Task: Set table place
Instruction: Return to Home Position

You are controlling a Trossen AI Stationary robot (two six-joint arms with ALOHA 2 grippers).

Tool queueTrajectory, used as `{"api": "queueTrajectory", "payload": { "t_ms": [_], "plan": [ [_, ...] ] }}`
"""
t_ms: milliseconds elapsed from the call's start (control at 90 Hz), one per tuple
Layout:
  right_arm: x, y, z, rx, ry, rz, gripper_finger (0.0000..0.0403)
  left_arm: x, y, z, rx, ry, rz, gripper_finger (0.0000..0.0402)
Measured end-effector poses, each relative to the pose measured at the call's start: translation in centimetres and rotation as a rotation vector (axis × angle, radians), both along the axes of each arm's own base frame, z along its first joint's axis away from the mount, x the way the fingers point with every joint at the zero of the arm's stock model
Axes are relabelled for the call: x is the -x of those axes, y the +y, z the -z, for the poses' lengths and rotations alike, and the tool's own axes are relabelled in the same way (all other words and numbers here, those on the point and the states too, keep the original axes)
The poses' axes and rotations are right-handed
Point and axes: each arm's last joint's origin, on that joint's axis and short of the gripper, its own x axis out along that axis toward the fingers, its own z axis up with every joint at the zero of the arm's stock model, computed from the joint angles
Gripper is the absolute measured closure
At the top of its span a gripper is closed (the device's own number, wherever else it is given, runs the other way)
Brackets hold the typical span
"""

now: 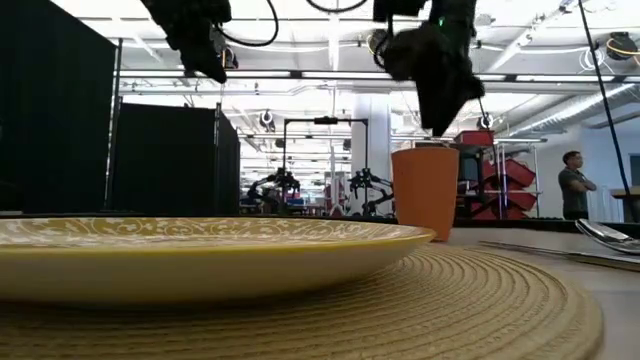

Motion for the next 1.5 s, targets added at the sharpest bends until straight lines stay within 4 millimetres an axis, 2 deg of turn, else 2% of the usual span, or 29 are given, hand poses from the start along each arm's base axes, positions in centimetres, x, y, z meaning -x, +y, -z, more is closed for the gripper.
{"api": "queueTrajectory", "payload": {
  "t_ms": [133,300,500,600,700,833,911,1078,1244,1344,1500],
  "plan": [
    [0.9,0.3,-1.7,0.002,0.038,-0.039,0.0249,0.3,-0.2,-0.6,-0.015,-0.052,0.011,0.0319],
    [2.5,1.6,-3.7,0.018,-0.026,-0.08,0.0249,1.1,-1.0,-1.9,-0.011,-0.153,0.058,0.0319],
    [5.5,4.4,-7.2,0.15,-0.205,-0.104,0.0249,2.6,-1.9,-3.1,-0.055,-0.263,0.052,0.0319],
    [6.8,6.2,-8.7,0.217,-0.353,-0.146,0.0249,3.0,-2.2,-2.6,-0.066,-0.325,0.046,0.0319],
    [7.9,8.0,-9.1,0.228,-0.508,-0.232,0.025,3.5,-2.4,-1.5,-0.076,-0.343,0.047,0.0319],
    [9.6,9.6,-8.0,0.235,-0.659,-0.317,0.025,4.0,-2.7,-0.5,-0.067,-0.372,0.031,0.0319],
    [10.8,9.8,-6.7,0.231,-0.711,-0.333,0.025,4.2,-2.8,-0.4,-0.063,-0.398,0.019,0.0319],
    [12.6,9.5,-3.5,0.25,-0.897,-0.305,0.025,4.8,-3.1,-1.3,-0.073,-0.498,-0.002,0.0319],
    [13.4,9.0,-0.6,0.314,-1.148,-0.337,0.025,5.5,-3.5,-2.5,-0.106,-0.599,-0.005,0.0319],
    [13.9,8.9,1.0,0.337,-1.231,-0.379,0.025,5.8,-3.7,-2.0,-0.126,-0.639,-0.001,0.0319],
    [14.7,8.4,2.8,0.305,-1.259,-0.444,0.025,6.0,-3.8,-0.4,-0.136,-0.699,-0.015,0.0319]
  ]
}}
